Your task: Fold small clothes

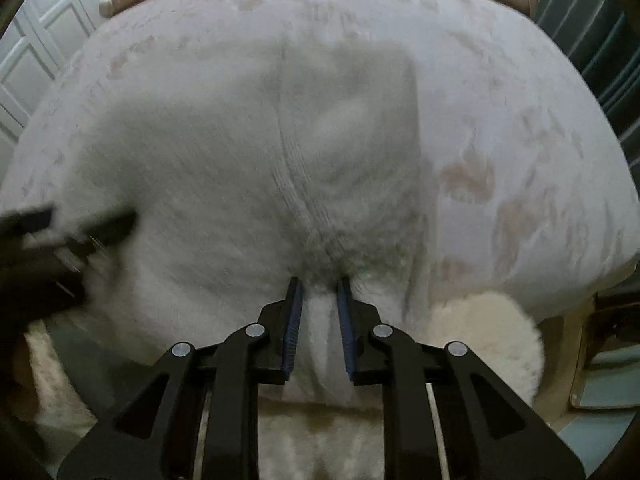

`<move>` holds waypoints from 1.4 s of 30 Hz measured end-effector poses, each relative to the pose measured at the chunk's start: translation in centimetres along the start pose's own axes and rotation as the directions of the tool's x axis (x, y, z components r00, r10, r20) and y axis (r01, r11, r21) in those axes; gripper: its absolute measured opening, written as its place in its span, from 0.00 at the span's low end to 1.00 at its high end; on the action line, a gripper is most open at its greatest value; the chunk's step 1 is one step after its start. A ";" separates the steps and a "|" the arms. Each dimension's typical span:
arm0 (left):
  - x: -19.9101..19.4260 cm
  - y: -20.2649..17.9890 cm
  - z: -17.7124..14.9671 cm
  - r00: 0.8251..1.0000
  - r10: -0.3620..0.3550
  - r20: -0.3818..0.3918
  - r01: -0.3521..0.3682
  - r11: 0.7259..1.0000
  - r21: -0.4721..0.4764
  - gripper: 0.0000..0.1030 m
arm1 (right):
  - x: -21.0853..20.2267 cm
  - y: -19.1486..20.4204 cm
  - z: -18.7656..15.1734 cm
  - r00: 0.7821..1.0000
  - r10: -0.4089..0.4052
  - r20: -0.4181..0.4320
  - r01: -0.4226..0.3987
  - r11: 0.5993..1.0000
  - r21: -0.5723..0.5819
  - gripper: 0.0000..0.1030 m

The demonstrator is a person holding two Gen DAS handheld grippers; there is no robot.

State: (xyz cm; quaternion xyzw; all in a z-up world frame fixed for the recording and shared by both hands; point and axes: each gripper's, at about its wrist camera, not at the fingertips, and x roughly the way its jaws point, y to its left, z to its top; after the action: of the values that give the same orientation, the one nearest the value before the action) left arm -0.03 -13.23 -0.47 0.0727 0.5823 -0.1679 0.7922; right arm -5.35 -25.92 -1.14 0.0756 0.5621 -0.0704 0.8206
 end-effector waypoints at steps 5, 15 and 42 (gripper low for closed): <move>-1.6 0.6 0.0 1.000 -0.003 0.026 0.003 1.000 -0.011 0.84 | -4.6 0.0 3.6 0.974 0.180 0.135 -0.187 0.982 0.035 0.18; -3.7 4.6 -1.0 1.000 0.009 0.030 -0.005 0.993 -0.117 0.84 | 2.1 3.4 8.3 0.979 0.199 0.046 -0.200 0.980 0.020 0.21; -0.6 -1.1 0.0 0.999 0.033 -0.004 -0.033 0.999 -0.003 0.86 | 0.4 -7.4 0.4 0.997 0.064 0.039 -0.072 0.967 0.244 0.65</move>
State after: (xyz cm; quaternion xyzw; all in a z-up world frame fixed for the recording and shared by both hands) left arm -0.59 -14.17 0.15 0.0813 0.5827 -0.1538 0.7938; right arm -6.35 -33.25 -1.67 0.1944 0.5333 -0.1122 0.8156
